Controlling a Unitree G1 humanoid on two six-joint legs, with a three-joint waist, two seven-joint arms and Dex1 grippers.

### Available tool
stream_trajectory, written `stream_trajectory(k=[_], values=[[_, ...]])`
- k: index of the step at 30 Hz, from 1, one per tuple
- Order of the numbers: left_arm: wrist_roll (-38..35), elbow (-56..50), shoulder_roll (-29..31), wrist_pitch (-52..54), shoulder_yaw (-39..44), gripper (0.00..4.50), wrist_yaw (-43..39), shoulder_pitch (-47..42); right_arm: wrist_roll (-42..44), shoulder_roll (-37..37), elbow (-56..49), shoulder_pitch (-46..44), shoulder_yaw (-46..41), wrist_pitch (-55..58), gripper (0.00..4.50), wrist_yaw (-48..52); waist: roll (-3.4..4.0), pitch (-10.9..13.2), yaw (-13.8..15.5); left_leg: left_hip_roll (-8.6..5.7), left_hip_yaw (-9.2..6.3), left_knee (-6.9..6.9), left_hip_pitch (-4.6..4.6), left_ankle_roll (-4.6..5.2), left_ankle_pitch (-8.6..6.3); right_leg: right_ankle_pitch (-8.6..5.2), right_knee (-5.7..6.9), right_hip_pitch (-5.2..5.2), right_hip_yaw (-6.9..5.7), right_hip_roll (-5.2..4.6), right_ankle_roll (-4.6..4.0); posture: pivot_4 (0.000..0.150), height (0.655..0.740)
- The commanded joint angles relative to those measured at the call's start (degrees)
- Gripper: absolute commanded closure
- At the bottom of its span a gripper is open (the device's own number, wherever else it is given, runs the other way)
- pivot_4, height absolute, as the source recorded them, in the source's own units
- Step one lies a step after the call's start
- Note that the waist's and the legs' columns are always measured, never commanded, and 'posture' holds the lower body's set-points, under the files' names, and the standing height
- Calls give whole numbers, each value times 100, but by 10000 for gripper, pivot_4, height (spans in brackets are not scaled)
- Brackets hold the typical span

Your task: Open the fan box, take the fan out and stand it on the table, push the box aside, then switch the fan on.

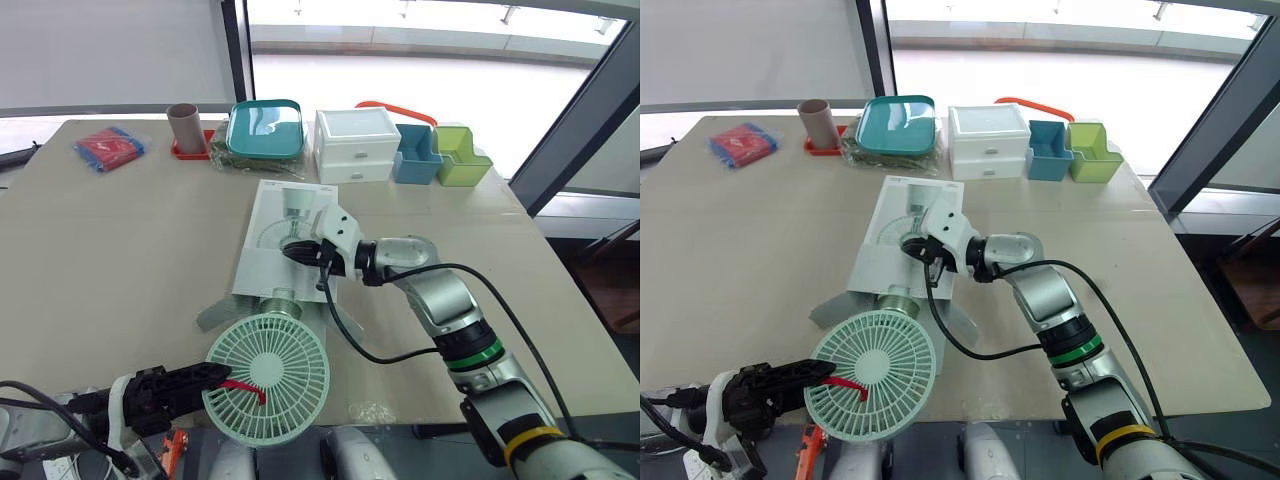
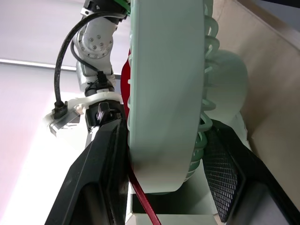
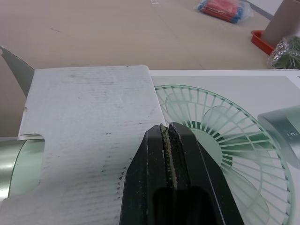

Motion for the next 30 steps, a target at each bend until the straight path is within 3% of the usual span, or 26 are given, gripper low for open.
stream_trajectory(k=[1,14,19,23,30], values=[[-809,-291,300,203,-239,25280,-202,301,-2,-56,-12,-98,-33,-124,45000,115,0,0,2,0,-1,0,0,0,0,0,0,1,-1,1,0,1500,7400],[-2888,-1565,1082,1554,-666,25280,-1049,1119,-31,-66,-63,-23,51,-163,45000,241,4,3,-3,-4,0,2,1,0,0,0,2,0,-2,10,0,1500,7400],[-3018,-1732,1163,1510,-564,25280,-1364,1450,-31,-59,-53,-36,40,-159,45000,266,9,5,-2,-4,3,2,2,0,0,-1,1,0,2,17,1,1500,7400],[-3694,-2128,1269,2066,-595,25280,-1552,1551,-41,-37,-37,-35,52,-165,45000,260,9,6,-1,-4,3,2,2,0,0,-2,1,0,3,18,1,1500,7400],[-4088,-2411,1570,2132,-381,25280,-1971,1965,-41,-12,-16,-32,52,-168,45000,248,10,6,3,-4,2,2,2,0,0,-2,1,1,5,21,1,1500,7400]])
